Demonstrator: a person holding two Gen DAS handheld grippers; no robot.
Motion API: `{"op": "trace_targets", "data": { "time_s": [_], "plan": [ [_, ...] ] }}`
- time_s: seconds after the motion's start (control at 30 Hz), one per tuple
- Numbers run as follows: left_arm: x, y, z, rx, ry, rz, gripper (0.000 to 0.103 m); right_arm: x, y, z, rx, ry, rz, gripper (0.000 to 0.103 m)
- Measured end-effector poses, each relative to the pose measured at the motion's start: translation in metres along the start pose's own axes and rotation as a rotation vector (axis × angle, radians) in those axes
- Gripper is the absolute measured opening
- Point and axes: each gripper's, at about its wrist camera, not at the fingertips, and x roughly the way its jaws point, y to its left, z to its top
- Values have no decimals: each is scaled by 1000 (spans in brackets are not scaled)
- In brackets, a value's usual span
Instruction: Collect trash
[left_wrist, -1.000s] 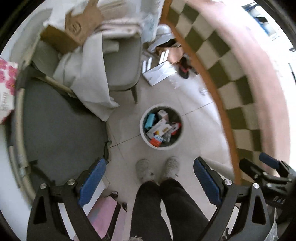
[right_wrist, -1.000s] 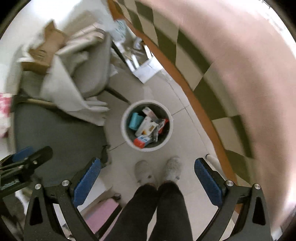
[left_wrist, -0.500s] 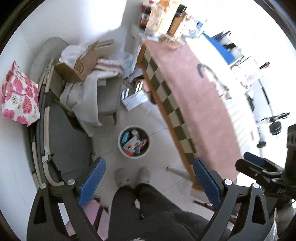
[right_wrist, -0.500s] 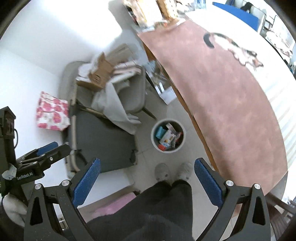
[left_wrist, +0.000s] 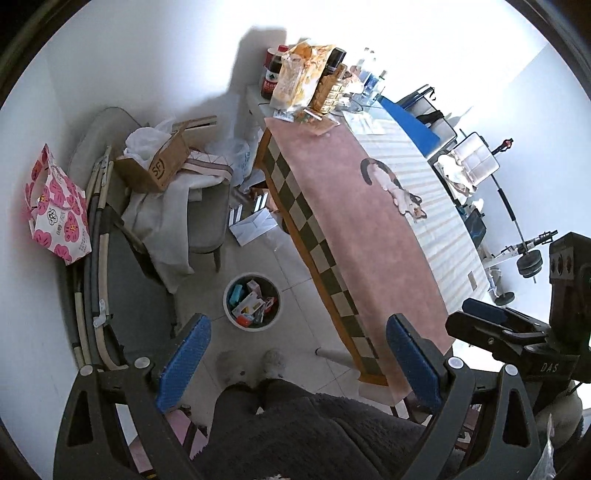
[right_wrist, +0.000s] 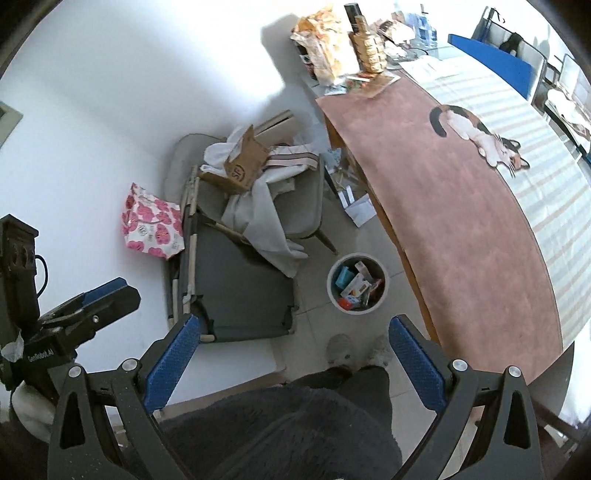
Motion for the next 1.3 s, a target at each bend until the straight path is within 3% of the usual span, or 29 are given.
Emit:
{"op": "trace_targets", "data": {
  "time_s": [0.27, 0.33, 1.3],
  "plan": [
    [-10, -4, -4, 9, -21, -3, 97, -6, 5, -3, -16, 9, 5, 103],
    [-11, -3, -4, 6, -25, -7, 103, -7, 5, -4, -16, 10, 5, 103],
    [-11, -19, 5, 45, -21, -33, 103, -26, -7, -12, 10, 0, -12, 103]
  ]
}}
